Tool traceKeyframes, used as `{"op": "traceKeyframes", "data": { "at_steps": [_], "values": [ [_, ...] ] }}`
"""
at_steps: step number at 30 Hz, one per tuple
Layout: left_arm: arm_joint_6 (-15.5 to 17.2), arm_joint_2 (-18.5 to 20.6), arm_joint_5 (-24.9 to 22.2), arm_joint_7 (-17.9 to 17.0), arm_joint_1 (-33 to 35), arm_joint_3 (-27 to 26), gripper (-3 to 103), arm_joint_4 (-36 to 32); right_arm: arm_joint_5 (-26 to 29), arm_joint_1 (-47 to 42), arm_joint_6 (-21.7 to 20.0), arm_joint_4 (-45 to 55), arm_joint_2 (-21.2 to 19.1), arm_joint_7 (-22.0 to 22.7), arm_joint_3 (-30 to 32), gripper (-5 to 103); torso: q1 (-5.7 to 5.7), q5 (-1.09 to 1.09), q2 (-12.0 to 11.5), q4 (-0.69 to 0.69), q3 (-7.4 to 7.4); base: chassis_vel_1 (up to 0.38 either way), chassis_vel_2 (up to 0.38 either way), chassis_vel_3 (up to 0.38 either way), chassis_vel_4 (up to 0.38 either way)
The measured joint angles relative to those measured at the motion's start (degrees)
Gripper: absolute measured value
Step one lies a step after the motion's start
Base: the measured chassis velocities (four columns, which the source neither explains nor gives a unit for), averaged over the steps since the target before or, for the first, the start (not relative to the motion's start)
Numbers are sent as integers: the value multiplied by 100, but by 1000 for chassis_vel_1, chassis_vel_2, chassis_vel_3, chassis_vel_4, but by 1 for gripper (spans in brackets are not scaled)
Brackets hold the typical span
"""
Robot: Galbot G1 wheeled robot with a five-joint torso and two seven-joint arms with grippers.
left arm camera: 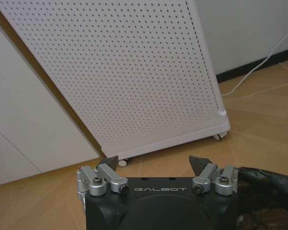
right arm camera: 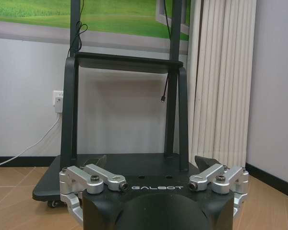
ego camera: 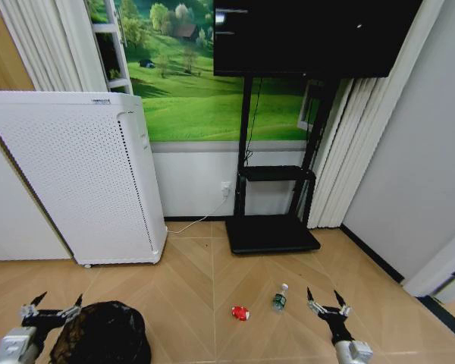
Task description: Pick up the trash bin and place the garbage on the floor into it.
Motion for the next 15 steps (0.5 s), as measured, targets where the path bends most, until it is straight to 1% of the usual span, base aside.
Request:
{"op": "traceKeyframes", "data": {
  "at_steps": [1, 3, 4, 5, 7, 8, 9, 11, 15],
  "values": [
    [0, 0, 0, 0, 0, 0, 82, 0, 0, 0, 0, 0, 0, 0, 0, 100, 0, 0, 0, 0, 0, 0, 0, 0, 0],
    [275, -19, -38, 59, 2, 64, 89, 15, -1, 6, -5, 14, -1, -18, -6, 100, 1, 1, 1, -1, 1, 0, 0, 0, 0],
    [275, -19, -38, 59, 2, 64, 89, 15, -1, 6, -5, 14, -1, -18, -6, 100, 1, 1, 1, -1, 1, 0, 0, 0, 0],
    [469, -26, -111, 45, -3, 125, 93, 42, 1, 11, -9, 18, -5, -24, -7, 100, 0, 0, 1, 0, 1, 0, 0, 0, 0],
    [638, -37, -186, -24, 1, 170, 96, 54, 3, 11, -12, 18, -14, -33, -7, 100, 1, 0, 1, -1, 2, 0, 0, 0, 0],
    [797, -51, -274, -100, 21, 179, 96, 51, 3, 11, -15, 17, -25, -35, -5, 100, 1, 1, 2, 0, 2, 0, 0, 0, 0],
    [797, -51, -274, -100, 21, 179, 96, 51, 3, 11, -15, 17, -25, -35, -5, 100, 1, 1, 2, 0, 2, 0, 0, 0, 0],
    [1047, -53, -471, -212, 59, 167, 97, 34, -5, 27, -25, 15, -35, -35, -2, 100, 1, 1, 2, 0, 2, 0, 0, 0, 0],
    [1138, -23, -544, -273, 38, 167, 97, 74, -20, 59, -39, 5, -35, -35, -21, 100, 1, 1, 3, 0, 3, 0, 0, 0, 0]
  ]
}}
